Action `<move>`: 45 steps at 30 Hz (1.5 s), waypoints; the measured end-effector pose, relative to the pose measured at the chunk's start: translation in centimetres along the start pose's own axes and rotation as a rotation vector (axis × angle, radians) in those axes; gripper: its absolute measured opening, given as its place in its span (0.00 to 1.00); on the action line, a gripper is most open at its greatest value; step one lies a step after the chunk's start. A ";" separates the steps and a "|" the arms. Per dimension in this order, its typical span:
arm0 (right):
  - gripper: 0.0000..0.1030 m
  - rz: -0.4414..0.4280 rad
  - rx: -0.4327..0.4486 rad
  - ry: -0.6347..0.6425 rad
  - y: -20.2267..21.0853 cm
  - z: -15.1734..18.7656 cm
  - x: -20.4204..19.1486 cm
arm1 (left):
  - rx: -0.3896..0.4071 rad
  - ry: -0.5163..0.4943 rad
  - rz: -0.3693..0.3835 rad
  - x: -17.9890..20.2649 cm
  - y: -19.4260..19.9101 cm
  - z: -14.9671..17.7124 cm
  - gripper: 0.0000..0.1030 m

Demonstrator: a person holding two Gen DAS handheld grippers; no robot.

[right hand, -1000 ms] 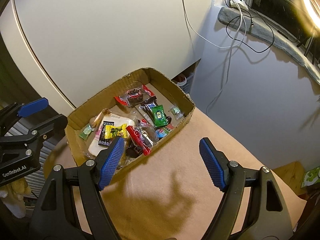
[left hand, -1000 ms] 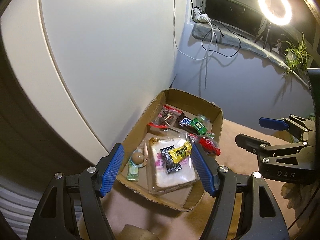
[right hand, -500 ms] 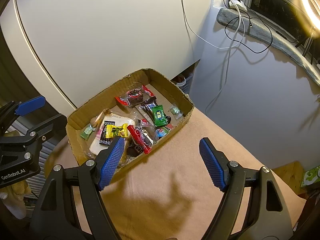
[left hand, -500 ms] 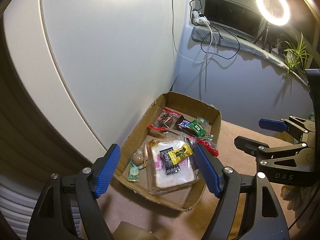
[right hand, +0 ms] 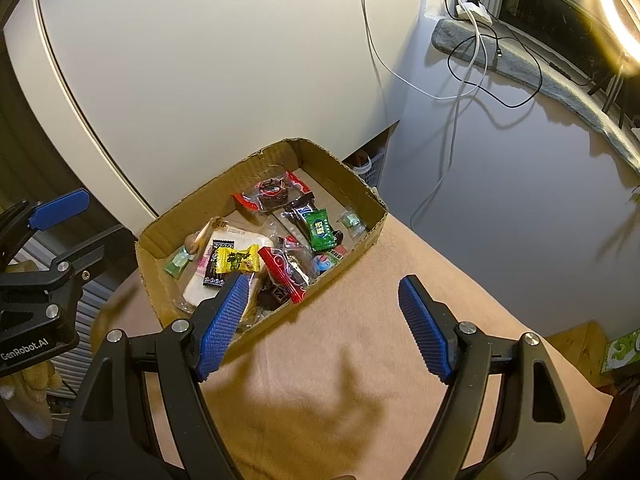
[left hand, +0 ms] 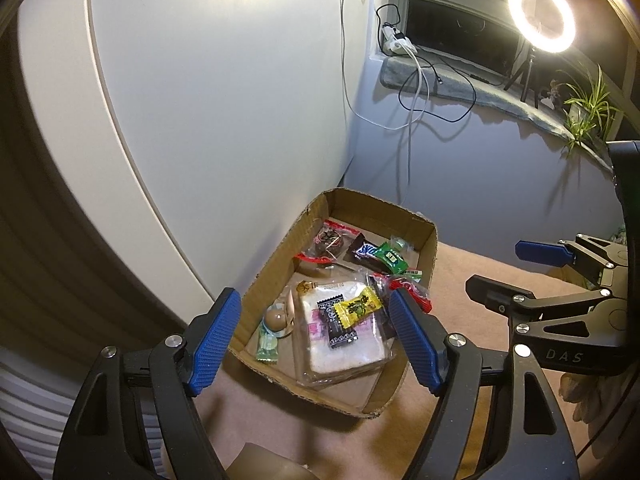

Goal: Organize snacks

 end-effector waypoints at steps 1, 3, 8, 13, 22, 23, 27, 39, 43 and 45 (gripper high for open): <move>0.78 0.001 0.001 0.000 0.0 0.0 0.0 | 0.000 0.000 0.000 0.0 0.0 0.0 0.75; 0.78 0.002 0.001 -0.002 0.2 0.1 -0.1 | 0.002 0.000 0.001 0.0 0.2 0.0 0.75; 0.78 0.005 0.002 0.001 0.3 0.2 -0.1 | 0.005 0.000 0.004 0.0 0.4 0.0 0.75; 0.78 0.009 0.003 0.001 0.4 0.3 -0.3 | 0.010 -0.001 0.009 0.2 0.7 -0.1 0.75; 0.78 0.011 0.003 0.000 0.6 0.5 -0.2 | 0.013 -0.008 0.007 0.4 0.9 -0.1 0.75; 0.78 0.011 0.003 0.001 0.6 0.5 -0.2 | 0.012 -0.009 0.007 0.4 1.0 -0.1 0.75; 0.78 0.011 0.000 -0.004 0.7 0.8 -0.2 | 0.011 -0.010 0.006 0.5 1.0 -0.1 0.75; 0.78 0.015 -0.014 -0.009 0.4 1.2 0.0 | 0.010 -0.011 0.005 0.6 0.9 0.0 0.75; 0.78 0.017 -0.016 -0.011 0.5 1.3 0.0 | 0.025 -0.024 0.003 0.8 1.0 0.0 0.75; 0.78 0.017 -0.017 -0.015 0.5 1.4 0.0 | 0.027 -0.022 0.001 0.8 1.1 0.2 0.75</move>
Point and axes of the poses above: each gripper's, at about its wrist camera, not at the fingertips, and y roughly against the way its jaws point, x to its right, z to its underside, the point moved 9 cm from there along -y, roughly the way its jaws point, and after that the axes turned 1 degree about -y, right-handed, at the moved point
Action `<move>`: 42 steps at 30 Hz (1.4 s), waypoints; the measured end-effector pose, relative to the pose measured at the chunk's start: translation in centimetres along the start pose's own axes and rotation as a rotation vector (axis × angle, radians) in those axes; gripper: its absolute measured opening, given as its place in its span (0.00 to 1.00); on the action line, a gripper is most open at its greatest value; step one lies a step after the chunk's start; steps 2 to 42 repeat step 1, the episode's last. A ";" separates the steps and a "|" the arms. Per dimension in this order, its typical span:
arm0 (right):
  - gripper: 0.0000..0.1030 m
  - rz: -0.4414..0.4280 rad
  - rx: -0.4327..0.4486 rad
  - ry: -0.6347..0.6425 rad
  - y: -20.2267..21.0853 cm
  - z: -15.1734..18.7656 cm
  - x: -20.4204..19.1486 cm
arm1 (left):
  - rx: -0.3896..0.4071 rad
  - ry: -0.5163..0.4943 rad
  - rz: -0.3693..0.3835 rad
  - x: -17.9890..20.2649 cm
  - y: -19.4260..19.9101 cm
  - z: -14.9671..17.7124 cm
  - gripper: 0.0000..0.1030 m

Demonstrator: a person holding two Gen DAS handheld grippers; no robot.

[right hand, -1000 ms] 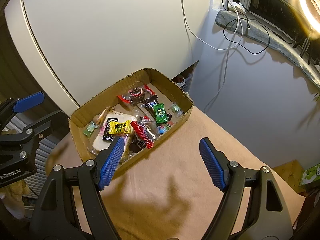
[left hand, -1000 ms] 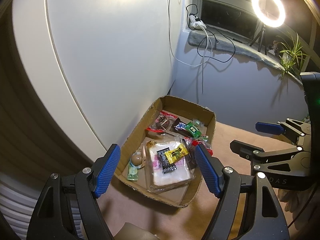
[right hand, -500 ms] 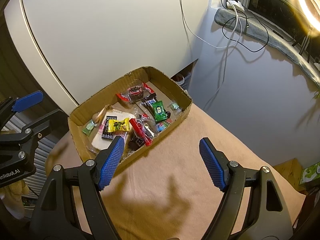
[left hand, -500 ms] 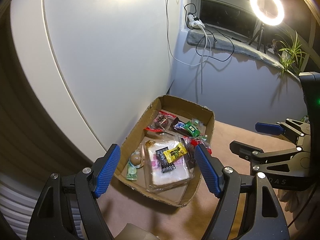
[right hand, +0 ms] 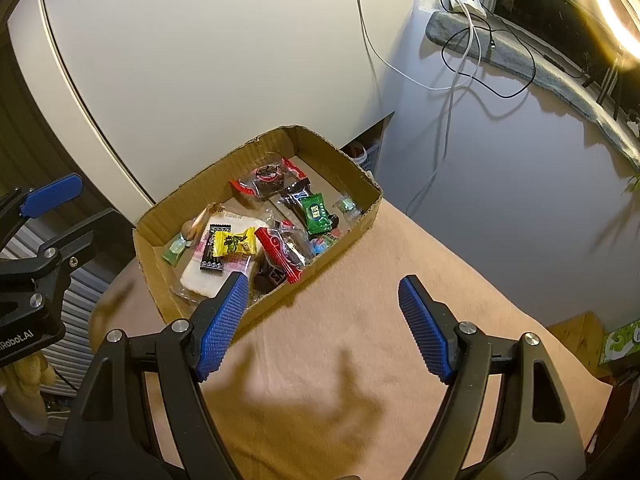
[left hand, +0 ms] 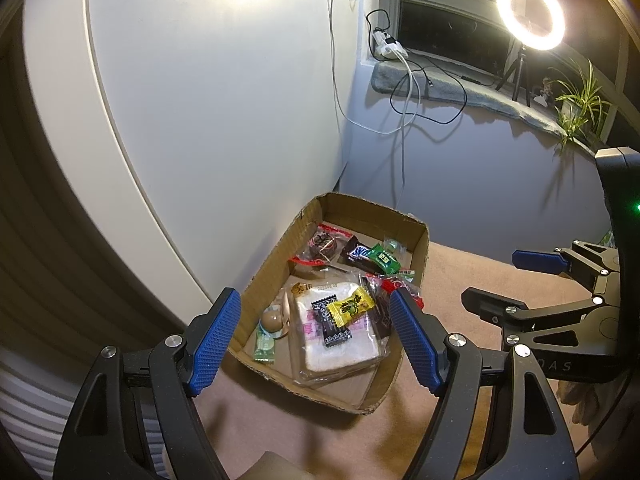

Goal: Organize snacks

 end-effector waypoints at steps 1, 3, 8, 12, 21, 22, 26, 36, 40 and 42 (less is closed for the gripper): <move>0.78 0.000 0.000 -0.002 0.0 0.1 0.1 | -0.002 0.001 0.003 0.0 0.0 0.0 0.75; 0.78 0.000 0.000 -0.002 0.0 0.1 0.1 | -0.002 0.001 0.003 0.0 0.0 0.0 0.75; 0.78 0.000 0.000 -0.002 0.0 0.1 0.1 | -0.002 0.001 0.003 0.0 0.0 0.0 0.75; 0.78 0.000 0.000 -0.002 0.0 0.1 0.1 | -0.002 0.001 0.003 0.0 0.0 0.0 0.75; 0.78 0.000 0.000 -0.002 0.0 0.1 0.1 | -0.002 0.001 0.003 0.0 0.0 0.0 0.75; 0.78 0.000 0.000 -0.002 0.0 0.1 0.1 | -0.002 0.001 0.003 0.0 0.0 0.0 0.75; 0.78 0.000 0.000 -0.002 0.0 0.1 0.1 | -0.002 0.001 0.003 0.0 0.0 0.0 0.75; 0.78 0.000 0.000 -0.002 0.0 0.1 0.1 | -0.002 0.001 0.003 0.0 0.0 0.0 0.75; 0.78 0.000 0.000 -0.002 0.0 0.1 0.1 | -0.002 0.001 0.003 0.0 0.0 0.0 0.75; 0.78 0.000 0.000 -0.002 0.0 0.1 0.1 | -0.002 0.001 0.003 0.0 0.0 0.0 0.75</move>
Point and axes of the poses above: each gripper's, at about its wrist camera, not at the fingertips, and y roughly against the way its jaws point, x to its right, z to its underside, the point moved 9 cm from there along -y, roughly the way its jaws point, and after that the axes turned 1 degree about -y, right-handed, at the moved point
